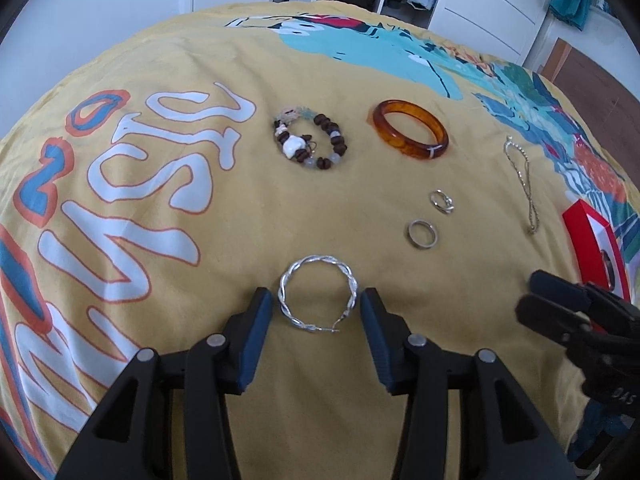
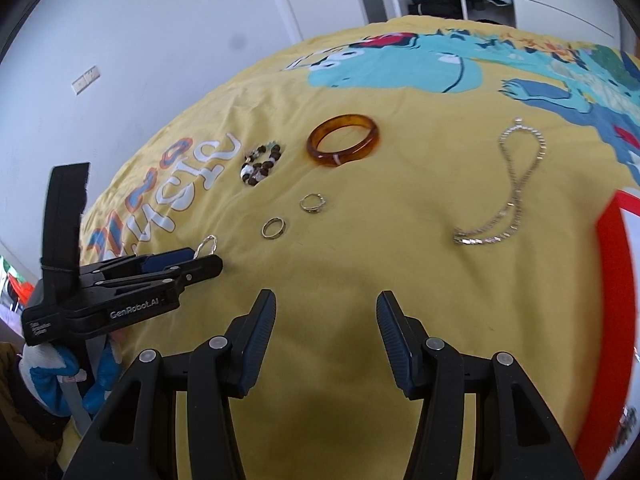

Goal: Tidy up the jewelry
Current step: 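Grasp the second twisted silver hoop with the left tool while the right tool grasps a small silver ring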

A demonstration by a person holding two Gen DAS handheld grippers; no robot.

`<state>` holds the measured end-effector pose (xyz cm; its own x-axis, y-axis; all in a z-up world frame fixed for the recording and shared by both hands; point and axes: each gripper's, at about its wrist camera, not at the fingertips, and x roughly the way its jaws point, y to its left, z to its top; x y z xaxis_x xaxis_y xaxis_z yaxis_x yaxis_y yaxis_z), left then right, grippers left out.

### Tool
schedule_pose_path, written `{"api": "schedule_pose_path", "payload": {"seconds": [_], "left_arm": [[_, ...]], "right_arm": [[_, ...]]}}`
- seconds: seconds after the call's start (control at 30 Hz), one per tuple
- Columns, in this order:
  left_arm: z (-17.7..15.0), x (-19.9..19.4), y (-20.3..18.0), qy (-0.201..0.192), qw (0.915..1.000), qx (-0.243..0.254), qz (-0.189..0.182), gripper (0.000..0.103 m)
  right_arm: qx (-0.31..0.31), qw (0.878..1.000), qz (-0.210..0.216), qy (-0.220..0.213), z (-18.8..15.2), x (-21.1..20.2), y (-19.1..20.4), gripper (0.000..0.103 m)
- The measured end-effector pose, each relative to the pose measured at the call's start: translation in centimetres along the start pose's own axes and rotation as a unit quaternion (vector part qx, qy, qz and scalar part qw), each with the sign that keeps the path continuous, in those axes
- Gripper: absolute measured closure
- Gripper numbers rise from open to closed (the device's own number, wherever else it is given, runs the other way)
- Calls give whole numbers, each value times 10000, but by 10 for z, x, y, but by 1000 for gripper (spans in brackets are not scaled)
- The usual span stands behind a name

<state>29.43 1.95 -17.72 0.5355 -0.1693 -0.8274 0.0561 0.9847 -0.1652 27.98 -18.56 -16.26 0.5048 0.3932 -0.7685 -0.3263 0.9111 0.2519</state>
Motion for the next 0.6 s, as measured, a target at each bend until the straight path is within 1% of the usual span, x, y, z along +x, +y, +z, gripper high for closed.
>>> {"api": "schedule_pose_path", "payload": {"seconds": [0.07, 0.1, 0.17, 0.3, 0.37, 0.43, 0.6], "left_arm": [[-1, -1, 4, -71, 10000, -52, -32, 62], [-2, -2, 6, -94, 9999, -75, -33, 66], [-2, -5, 12, -159, 9997, -171, -82, 66], [-3, -12, 21, -331, 9989, -336, -63, 66], [-3, -14, 23, -403, 9984, -390, -68, 66], [-3, -15, 26, -471, 9979, -441, -56, 66], [-4, -14, 26, -495, 9976, -474, -85, 66]], "right_arm": [[-50, 10000, 18, 25, 3, 8, 3, 51], [-89, 9999, 32, 36, 5, 13, 6, 51], [-192, 9998, 52, 56, 9, 24, 12, 51], [-397, 9992, 82, 70, 17, 42, 22, 51], [-498, 9987, 86, 60, 22, 50, 27, 54], [-535, 9985, 85, 56, 27, 56, 29, 60], [-632, 9979, 69, 71, 37, 70, 35, 70]]}}
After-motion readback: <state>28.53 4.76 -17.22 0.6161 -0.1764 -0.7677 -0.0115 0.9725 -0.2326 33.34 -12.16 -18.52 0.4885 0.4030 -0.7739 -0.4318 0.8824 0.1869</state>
